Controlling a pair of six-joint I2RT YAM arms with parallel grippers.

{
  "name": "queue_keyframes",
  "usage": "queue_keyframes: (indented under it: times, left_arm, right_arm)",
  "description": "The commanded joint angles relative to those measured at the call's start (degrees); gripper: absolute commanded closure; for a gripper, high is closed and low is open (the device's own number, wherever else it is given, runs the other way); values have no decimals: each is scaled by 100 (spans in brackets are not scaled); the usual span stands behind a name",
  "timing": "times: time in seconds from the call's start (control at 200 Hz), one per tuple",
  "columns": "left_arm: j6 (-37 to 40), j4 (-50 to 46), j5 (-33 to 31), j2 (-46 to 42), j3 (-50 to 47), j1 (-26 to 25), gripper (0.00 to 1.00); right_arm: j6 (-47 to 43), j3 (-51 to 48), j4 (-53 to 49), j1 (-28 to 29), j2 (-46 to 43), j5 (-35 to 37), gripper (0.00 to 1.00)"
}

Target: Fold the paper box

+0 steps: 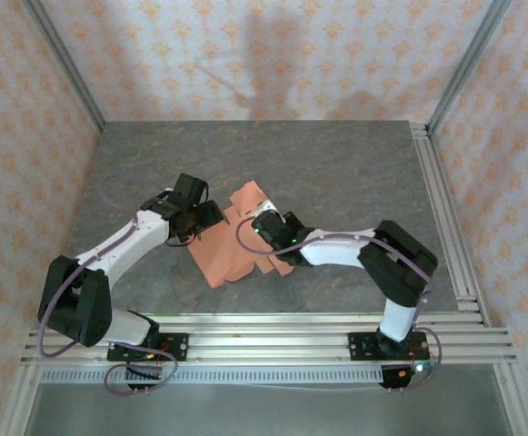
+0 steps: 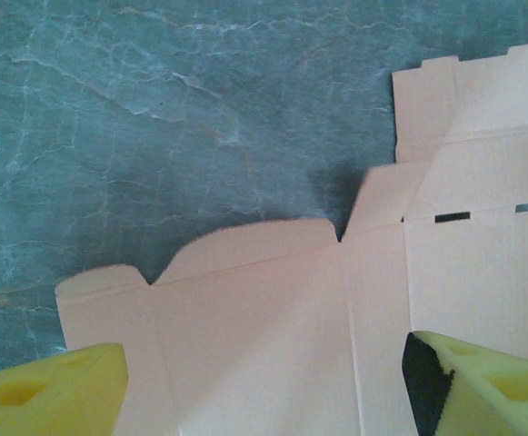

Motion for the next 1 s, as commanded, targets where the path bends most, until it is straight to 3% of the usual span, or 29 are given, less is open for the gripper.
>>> queue_keyframes:
  times: [0.0,0.14,0.41,0.621,0.996]
  left_arm:
    - [239,-338,93,-114,474,58,18]
    - [407,-548,132,-104,845,58,14]
    - [1238,-943,427,419,1975,11,13]
    - [1847,-1191,603,1037,2990,5,15]
    - [2048,-1704,656,2496,4540,-234,17]
  right_arm:
    - [115,-217,468,-89,-315,-596,100]
    - [345,-318,712,-213,-550,-955,100]
    - [46,-115,563,-209,-370,-721,100]
    - [-300,-382,1084,-118,-466,-889,100]
    - [-1005,-269,1171,279,-147,-216,100]
